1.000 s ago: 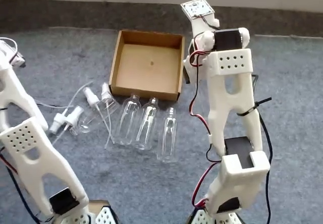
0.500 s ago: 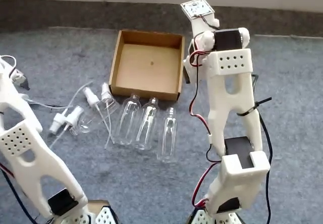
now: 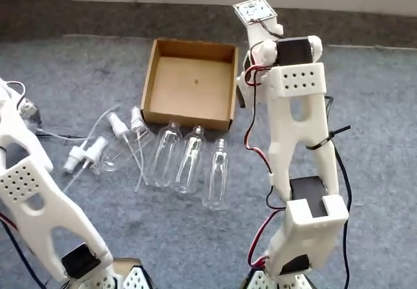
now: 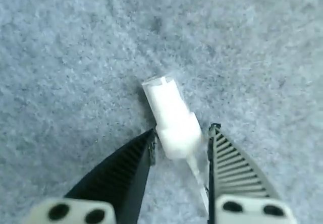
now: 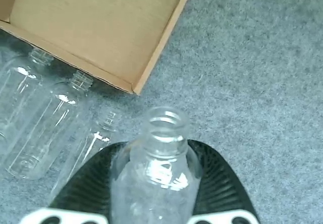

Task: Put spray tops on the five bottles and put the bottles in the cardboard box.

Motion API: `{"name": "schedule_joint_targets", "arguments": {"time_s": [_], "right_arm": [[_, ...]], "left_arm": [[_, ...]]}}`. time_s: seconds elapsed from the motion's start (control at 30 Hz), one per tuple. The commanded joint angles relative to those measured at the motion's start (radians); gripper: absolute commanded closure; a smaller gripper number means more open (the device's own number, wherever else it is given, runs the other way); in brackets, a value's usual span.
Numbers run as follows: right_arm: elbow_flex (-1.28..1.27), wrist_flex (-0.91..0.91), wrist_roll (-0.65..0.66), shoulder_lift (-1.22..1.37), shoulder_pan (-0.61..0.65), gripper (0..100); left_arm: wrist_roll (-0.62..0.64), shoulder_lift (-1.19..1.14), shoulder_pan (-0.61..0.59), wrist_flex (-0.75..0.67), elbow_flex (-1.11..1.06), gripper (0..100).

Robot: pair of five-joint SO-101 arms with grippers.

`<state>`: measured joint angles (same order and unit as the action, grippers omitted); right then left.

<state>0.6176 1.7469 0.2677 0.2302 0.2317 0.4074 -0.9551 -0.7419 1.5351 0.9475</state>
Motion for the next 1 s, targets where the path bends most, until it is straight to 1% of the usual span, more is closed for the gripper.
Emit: {"name": "schedule_joint_targets", "arguments": {"time_s": [0.0,0.13,0.23,0.37,0.53,0.7,0.83,0.97], "right_arm": [[0.004,0.015,0.006,-0.059,0.008,99.3],[0.004,0.015,0.006,-0.059,0.008,99.3],[0.004,0.015,0.006,-0.059,0.008,99.3],[0.004,0.015,0.006,-0.059,0.008,99.3],[0.005,0.015,0.006,-0.059,0.008,99.3],[0.012,0.015,0.006,-0.061,0.012,99.3],[0.012,0.015,0.006,-0.061,0.024,99.3],[0.042,0.015,0.003,-0.087,0.025,99.3]], "left_arm": [[0.006,0.01,-0.01,-0.044,-0.027,84],[0.006,-0.051,-0.008,-0.077,-0.028,84],[0.006,-0.084,-0.008,-0.091,-0.027,89],[0.006,-0.059,-0.008,-0.098,-0.019,96],[-0.009,-0.004,0.002,-0.077,0.101,97],[-0.172,0.058,0.082,0.077,0.32,97],[-0.296,0.111,0.151,0.192,0.542,97],[-0.358,0.188,0.188,0.226,0.714,97]]}}
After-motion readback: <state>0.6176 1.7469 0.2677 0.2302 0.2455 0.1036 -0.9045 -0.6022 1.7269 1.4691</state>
